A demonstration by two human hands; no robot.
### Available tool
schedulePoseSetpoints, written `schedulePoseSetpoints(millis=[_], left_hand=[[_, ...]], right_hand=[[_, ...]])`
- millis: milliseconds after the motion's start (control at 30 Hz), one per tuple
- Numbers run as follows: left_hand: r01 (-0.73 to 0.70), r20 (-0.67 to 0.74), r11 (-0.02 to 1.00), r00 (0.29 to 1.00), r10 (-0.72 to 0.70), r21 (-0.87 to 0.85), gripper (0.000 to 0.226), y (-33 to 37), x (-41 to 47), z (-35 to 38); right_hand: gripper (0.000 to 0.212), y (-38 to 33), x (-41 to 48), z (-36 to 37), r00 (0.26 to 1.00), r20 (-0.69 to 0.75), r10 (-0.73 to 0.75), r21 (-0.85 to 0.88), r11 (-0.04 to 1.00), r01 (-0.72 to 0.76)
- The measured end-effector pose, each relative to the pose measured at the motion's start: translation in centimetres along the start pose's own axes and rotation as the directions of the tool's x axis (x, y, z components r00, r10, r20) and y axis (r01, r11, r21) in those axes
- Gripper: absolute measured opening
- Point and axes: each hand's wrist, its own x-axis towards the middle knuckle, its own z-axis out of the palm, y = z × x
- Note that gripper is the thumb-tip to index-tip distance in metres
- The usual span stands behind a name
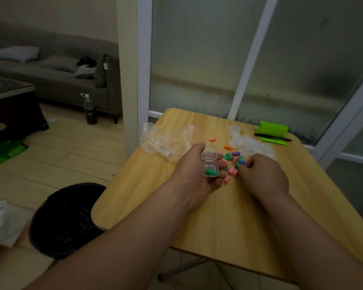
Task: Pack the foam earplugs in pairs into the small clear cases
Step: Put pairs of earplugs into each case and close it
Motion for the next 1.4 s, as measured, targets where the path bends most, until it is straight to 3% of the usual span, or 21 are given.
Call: schedulePoseSetpoints(millis=[233, 433, 600, 733, 967, 1133, 1400], left_hand=[[0.014, 0.021, 1.0, 1.0, -0.014, -0.007, 0.049, -0.2, 0.1, 0.4], [0.023, 0.022, 1.0, 0.999, -0.023, 0.009, 0.047, -0.2, 0.3, 0.5], [0.035, 0.011, 0.999, 0.999, -0.035, 0.038, 0.058, -0.6, 0.9, 0.7], [0.042, 0.023, 0.997, 0.999, -0.043, 0.06, 0.06, -1.2, 1.0, 1.2], [0.05, 0.081, 0.994, 0.995, -0.058, 0.094, 0.055, -2.0, 0.9, 1.7], [0.058, 0.125, 0.993, 0.99, -0.07, 0.098, 0.056, -2.8, 0.9, 2.1], [0.058, 0.105, 0.998, 0.993, -0.061, 0.037, 0.056, -3.1, 1.0, 2.1]], right_hand=[[0.026, -0.8, 0.5, -0.5, 0.993, 0.066, 0.102, -0.126, 0.988, -0.093], [0.03, -0.1, 0.8, -1.1, 0.989, 0.089, 0.119, -0.053, 0.992, -0.115], [0.021, 1.0, -0.6, -3.1, 1.0, 0.025, 0.001, 0.021, 1.0, -0.001], [0.019, 2.0, -1.6, -4.4, 0.994, -0.018, -0.11, 0.177, 0.978, 0.111], [0.01, 0.9, -4.5, -7.7, 0.934, -0.011, -0.356, 0.471, 0.822, 0.319], [0.009, 0.0, -5.7, -7.3, 0.878, 0.02, -0.479, 0.368, 0.82, 0.439], [0.016, 0.0, -6.0, -7.1, 0.842, 0.063, -0.535, 0.305, 0.814, 0.495]])
